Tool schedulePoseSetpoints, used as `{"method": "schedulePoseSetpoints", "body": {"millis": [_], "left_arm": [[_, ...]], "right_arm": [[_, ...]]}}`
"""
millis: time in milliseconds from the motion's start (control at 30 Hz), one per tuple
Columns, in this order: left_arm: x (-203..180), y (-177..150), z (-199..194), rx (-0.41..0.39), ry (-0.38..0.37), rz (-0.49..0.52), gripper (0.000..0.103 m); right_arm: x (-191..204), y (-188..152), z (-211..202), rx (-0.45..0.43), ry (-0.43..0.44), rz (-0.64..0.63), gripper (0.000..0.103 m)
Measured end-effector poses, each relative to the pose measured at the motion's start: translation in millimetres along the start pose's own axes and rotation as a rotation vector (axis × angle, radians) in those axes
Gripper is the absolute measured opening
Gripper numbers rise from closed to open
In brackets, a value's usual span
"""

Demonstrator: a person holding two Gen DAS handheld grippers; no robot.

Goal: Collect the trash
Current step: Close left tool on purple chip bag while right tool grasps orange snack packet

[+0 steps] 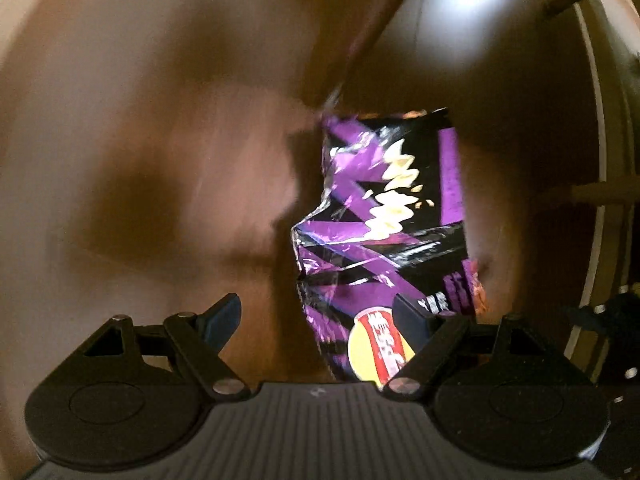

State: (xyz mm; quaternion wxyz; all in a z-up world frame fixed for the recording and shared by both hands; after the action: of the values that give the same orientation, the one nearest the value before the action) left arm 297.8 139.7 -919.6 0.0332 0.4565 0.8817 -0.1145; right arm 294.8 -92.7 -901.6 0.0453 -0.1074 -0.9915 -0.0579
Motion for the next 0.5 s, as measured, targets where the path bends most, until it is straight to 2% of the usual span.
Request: {"method": "schedulePoseSetpoints", "body": {"millis": [100,167,333,500], "left_arm": [[8,4,29,0.069,-0.071,-0.037,0.083],[9,4,41,0.1,-0.089,-0.034,0.083],[6,8,52,0.11,-0.146,-0.059,0.083],[0,12,56,0.128,-0.17,-0.109,0.082]], "right_arm": [[-2,5,29,0.002,0.024,-0.022,0.088],[-4,9,42,-0.002,0.034,-0.029,0.088],[-6,22,66,-0.012,0.055,-0.059,0.088],[-3,30,72,-0.001,0.075,-0.1,0.086]]}}
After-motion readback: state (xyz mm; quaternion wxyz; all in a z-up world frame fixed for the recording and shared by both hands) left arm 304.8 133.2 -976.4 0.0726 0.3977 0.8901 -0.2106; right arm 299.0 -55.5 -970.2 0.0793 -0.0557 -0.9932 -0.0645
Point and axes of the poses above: each gripper's, at about its wrist camera, not at the fingertips, and z roughly the way its jaws point, x to its left, y to its top, the point moved 5 cm from there along z, roughly the way its jaws point, and after that the axes turned 4 degrees about -z, right-handed, at the moved point
